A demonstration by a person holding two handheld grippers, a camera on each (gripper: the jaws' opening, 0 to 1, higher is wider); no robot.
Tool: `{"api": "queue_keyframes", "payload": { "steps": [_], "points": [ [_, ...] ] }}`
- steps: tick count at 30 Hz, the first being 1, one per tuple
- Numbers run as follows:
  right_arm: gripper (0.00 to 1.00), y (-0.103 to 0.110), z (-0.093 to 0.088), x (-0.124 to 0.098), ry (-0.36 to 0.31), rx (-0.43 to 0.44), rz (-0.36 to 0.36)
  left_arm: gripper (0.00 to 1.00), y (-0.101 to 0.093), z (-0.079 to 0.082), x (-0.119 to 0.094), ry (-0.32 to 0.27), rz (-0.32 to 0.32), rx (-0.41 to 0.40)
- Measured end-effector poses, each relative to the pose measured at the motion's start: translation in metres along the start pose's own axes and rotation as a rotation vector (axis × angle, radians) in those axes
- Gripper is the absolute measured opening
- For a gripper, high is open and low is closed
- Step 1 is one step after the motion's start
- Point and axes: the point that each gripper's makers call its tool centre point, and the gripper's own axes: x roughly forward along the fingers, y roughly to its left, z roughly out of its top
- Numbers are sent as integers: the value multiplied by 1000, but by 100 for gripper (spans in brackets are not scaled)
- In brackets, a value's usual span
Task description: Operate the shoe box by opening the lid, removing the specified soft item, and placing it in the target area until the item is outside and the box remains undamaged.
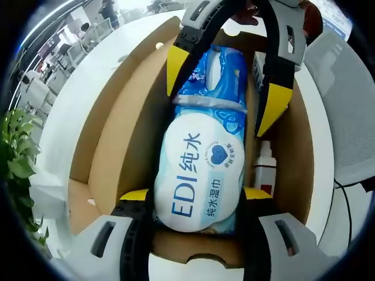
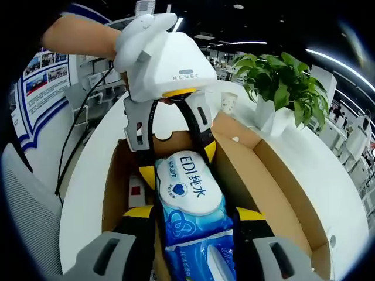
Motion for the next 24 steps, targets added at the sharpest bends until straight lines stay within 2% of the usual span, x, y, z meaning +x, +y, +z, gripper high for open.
{"api": "queue_keyframes", "payload": {
  "steps": [10, 17, 24],
  "points": [
    [50, -1, -11, 13, 51, -64, 9, 61, 3, -2, 5, -2, 4, 17],
    [49, -2, -12, 20, 53, -69, 5, 61, 1, -2, 7, 8, 13, 77],
    [48, -1, -12, 21, 46, -71, 9, 62, -1, 1, 10, 5, 21, 93]
  ]
}}
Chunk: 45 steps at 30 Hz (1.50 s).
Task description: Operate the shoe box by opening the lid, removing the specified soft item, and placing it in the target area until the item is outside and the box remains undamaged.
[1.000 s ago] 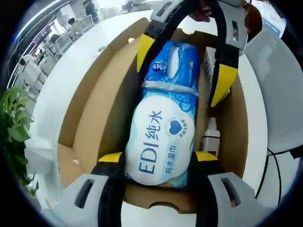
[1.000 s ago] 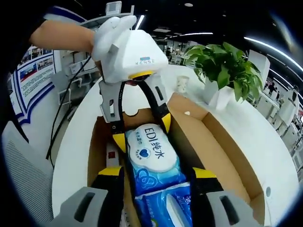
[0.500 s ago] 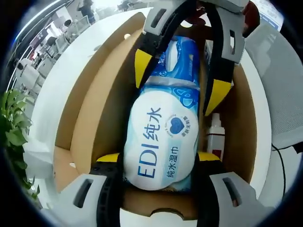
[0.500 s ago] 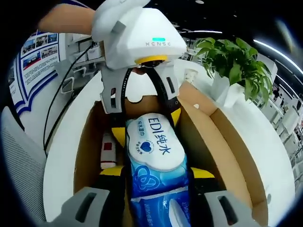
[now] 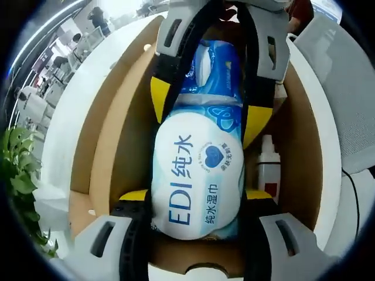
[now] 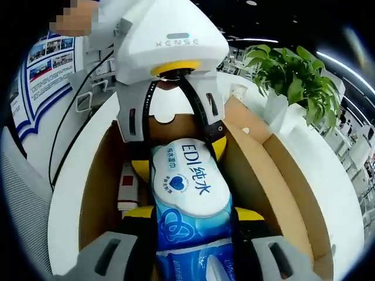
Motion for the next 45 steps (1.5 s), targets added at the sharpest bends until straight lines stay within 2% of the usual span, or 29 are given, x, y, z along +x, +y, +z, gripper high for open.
{"api": "queue_keyframes", "payload": {
  "steps": [10, 15, 21, 29, 39, 45],
  "points": [
    [50, 1, 0, 5, -6, -4, 7, 62, -1, 0, 2, 6, -14, -4],
    [51, 1, 0, 10, 0, -8, 6, 62, -3, -1, 6, 43, -5, 9],
    [53, 2, 0, 16, -6, 4, 11, 63, -3, -2, 9, 60, 18, 12],
    [52, 2, -1, 19, -31, 16, 23, 64, -3, -3, 12, 44, 11, 23],
    [55, 2, -1, 34, 1, 12, 43, 65, -3, -2, 15, 38, -20, 29],
    [55, 3, -3, 37, 26, 12, 65, 66, -2, -2, 17, 8, -22, 29]
  ]
}}
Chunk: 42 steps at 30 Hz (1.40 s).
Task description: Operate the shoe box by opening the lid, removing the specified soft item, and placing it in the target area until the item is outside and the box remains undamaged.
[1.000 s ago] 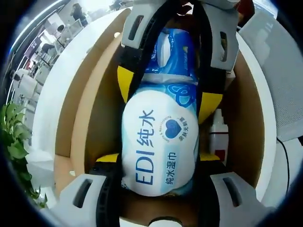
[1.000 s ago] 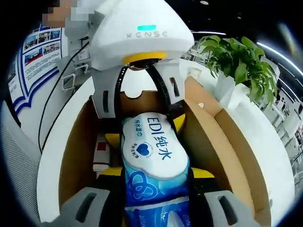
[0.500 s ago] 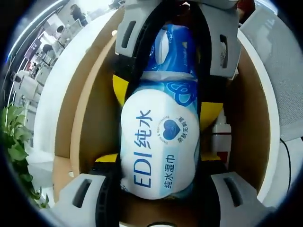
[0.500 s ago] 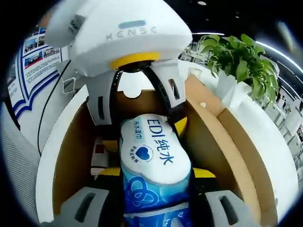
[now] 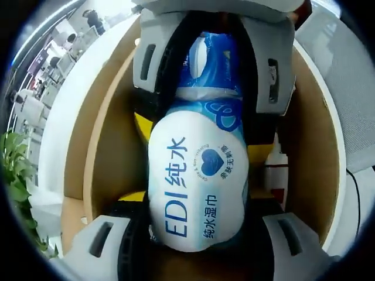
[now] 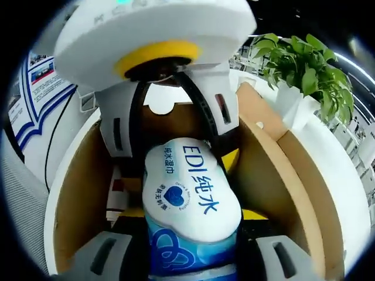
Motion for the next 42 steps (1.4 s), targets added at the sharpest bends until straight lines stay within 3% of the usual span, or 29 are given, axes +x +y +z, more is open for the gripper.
{"api": "queue_keyframes", "payload": {
  "steps": [3, 20, 42],
  "points": [
    [54, 0, -1, 0, -3, 0, 7, 66, -2, 1, -1, -26, 5, 6],
    [47, -1, 3, -4, -28, -18, -28, 61, -1, 2, -3, 21, 43, -10],
    [46, 2, 15, -19, -53, -2, -44, 60, -2, 8, -21, 41, 40, 20]
  ]
}}
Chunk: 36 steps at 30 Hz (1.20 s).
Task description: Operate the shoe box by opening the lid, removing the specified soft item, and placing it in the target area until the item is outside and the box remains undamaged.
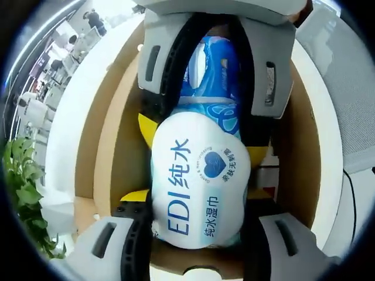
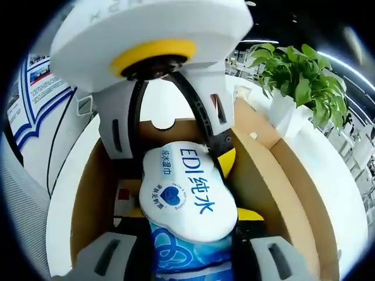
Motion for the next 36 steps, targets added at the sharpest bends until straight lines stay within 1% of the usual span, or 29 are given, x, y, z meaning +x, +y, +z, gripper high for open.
{"api": "queue_keyframes", "payload": {
  "steps": [9, 18, 29, 36],
  "points": [
    [46, 2, 9, -12, -10, 3, -7, 60, -1, 6, -15, 6, 2, 14],
    [46, -2, 24, -27, -30, -13, -25, 60, 5, 15, -34, 4, 26, 26],
    [47, 0, 39, -46, -47, -33, -35, 60, 6, 24, -55, 10, 45, 34],
    [47, -1, 46, -61, -57, -46, -46, 60, 7, 35, -69, 6, 59, 37]
  ]
}}
